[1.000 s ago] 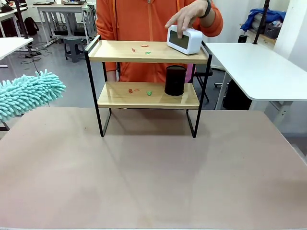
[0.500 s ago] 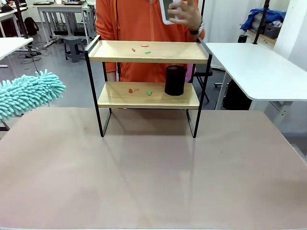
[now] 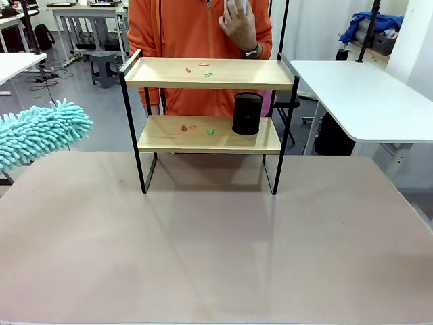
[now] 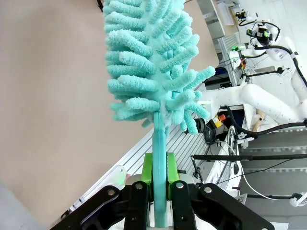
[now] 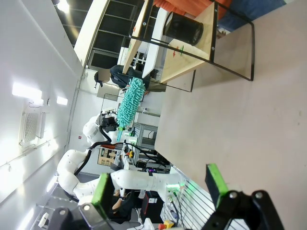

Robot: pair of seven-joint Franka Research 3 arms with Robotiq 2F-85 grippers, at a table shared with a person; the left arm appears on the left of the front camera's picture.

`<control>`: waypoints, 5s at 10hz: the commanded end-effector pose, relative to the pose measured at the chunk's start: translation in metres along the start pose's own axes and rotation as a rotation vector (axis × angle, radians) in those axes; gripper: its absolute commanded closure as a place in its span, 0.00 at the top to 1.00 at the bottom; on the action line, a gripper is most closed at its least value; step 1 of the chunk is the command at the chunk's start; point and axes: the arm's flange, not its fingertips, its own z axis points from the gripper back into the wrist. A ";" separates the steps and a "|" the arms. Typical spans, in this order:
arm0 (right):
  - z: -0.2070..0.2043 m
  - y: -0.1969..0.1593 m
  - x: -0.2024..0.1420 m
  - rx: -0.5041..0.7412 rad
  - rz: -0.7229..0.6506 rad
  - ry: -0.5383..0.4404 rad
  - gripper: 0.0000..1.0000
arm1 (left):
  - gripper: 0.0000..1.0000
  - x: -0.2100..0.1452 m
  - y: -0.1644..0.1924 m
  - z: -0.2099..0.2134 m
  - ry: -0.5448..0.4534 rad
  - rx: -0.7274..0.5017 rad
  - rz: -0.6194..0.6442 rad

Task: Clean the shelf.
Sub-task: Clean the specific tier of the Shelf with the Duster once objects are removed.

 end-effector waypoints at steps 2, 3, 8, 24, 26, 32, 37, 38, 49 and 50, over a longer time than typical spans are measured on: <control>-0.001 0.001 0.003 0.017 0.028 -0.010 1.00 | 0.13 0.012 -0.031 0.023 -0.049 -0.023 -0.022; -0.001 0.001 0.003 0.017 0.028 -0.010 1.00 | 0.13 0.027 -0.057 0.044 -0.124 -0.001 -0.012; -0.001 0.001 0.003 0.017 0.028 -0.010 1.00 | 0.13 0.119 -0.171 0.052 -0.118 0.055 -0.096; -0.001 0.001 0.003 0.017 0.028 -0.010 1.00 | 0.13 0.251 -0.270 -0.122 -0.006 0.378 -0.154; -0.001 0.001 0.003 0.017 0.028 -0.010 1.00 | 0.13 0.268 -0.265 -0.138 -0.019 0.387 -0.139; -0.001 0.001 0.003 0.017 0.028 -0.010 1.00 | 0.13 0.289 -0.250 -0.182 0.040 0.419 -0.158; -0.001 0.001 0.003 0.017 0.028 -0.010 1.00 | 0.13 0.270 -0.256 -0.180 0.245 0.265 -0.262; -0.001 0.001 0.003 0.017 0.028 -0.010 1.00 | 0.13 0.260 -0.261 -0.177 0.329 0.210 -0.309; -0.001 0.001 0.003 0.017 0.028 -0.010 1.00 | 0.13 0.208 -0.238 -0.041 0.225 -0.132 -0.439; -0.001 0.001 0.003 0.017 0.028 -0.010 1.00 | 0.13 0.195 -0.209 -0.005 0.063 -0.117 -0.344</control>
